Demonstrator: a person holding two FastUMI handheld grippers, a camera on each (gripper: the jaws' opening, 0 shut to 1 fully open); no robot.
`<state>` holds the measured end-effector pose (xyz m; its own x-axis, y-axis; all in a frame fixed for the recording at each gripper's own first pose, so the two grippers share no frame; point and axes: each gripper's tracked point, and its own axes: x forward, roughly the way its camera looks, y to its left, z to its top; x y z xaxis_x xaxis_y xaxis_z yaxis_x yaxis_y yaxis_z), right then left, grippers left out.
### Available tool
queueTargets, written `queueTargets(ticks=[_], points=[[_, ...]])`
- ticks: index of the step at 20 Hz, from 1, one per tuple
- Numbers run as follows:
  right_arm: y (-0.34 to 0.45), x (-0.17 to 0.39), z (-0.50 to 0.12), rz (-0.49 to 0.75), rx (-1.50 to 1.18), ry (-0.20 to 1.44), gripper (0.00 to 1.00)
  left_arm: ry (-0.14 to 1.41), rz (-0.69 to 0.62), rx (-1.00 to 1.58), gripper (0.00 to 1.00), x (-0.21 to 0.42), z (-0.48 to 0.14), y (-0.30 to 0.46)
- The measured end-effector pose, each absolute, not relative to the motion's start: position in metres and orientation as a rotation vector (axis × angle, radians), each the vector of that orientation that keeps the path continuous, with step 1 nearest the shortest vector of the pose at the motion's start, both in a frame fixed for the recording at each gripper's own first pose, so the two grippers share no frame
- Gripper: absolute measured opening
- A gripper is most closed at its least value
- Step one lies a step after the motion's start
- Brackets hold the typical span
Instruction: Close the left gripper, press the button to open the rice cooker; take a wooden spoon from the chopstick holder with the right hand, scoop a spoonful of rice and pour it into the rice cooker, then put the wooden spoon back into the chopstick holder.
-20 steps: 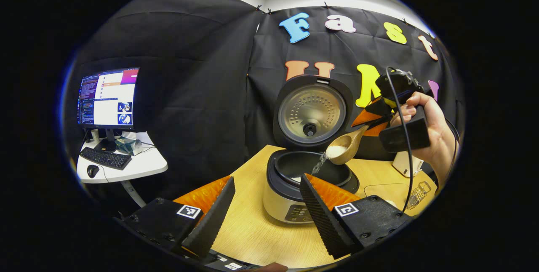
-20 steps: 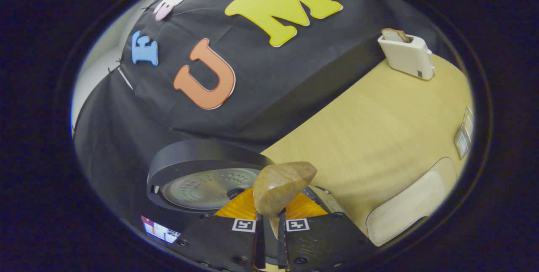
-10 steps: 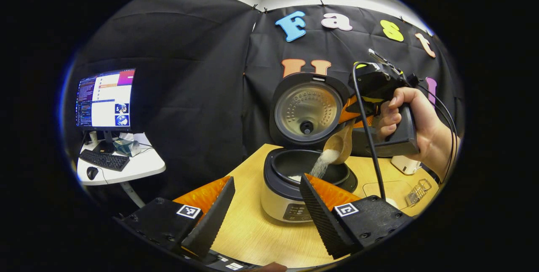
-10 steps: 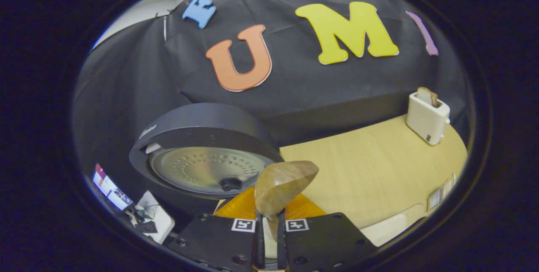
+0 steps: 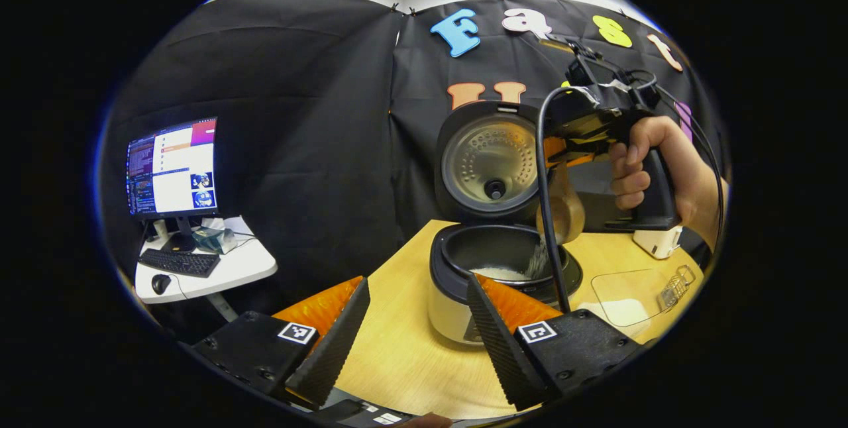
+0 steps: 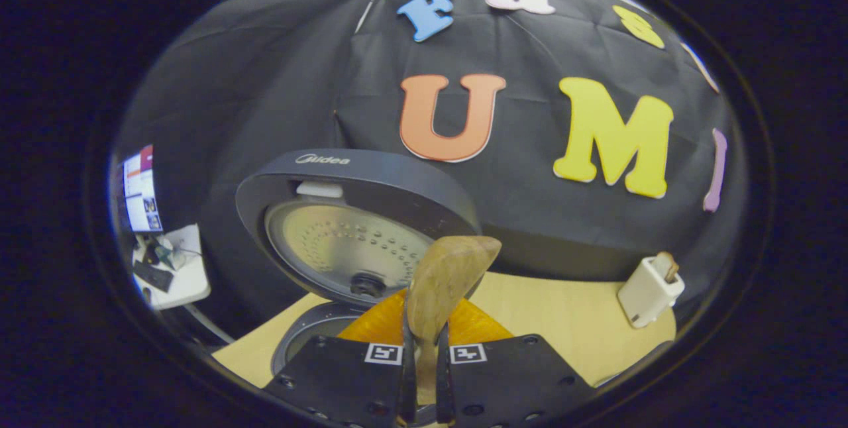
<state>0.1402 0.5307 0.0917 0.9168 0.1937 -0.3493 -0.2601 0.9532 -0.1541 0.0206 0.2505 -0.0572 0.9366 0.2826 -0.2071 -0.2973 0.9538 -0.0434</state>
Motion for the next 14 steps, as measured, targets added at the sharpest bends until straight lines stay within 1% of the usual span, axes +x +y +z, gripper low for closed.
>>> queueTargets(ticks=[3, 7, 11, 14], points=[[0.548, 0.130, 0.095, 0.281, -0.338, 0.281, 0.11, 0.217, 0.305, -0.051, 0.95, 0.022, -0.062, 0.249], [0.571, 0.110, 0.098, 0.338, -0.452, 0.235, 0.12, 0.225, 0.318, -0.032, 0.95, 0.022, -0.064, 0.251], [0.582, 0.096, 0.111, 0.303, -0.557, 0.142, 0.12, 0.231, 0.310, -0.024, 0.95, 0.026, -0.066, 0.246], [0.581, 0.089, 0.113, 0.277, -0.591, 0.133, 0.12, 0.231, 0.298, -0.022, 0.95, 0.030, -0.067, 0.240]])
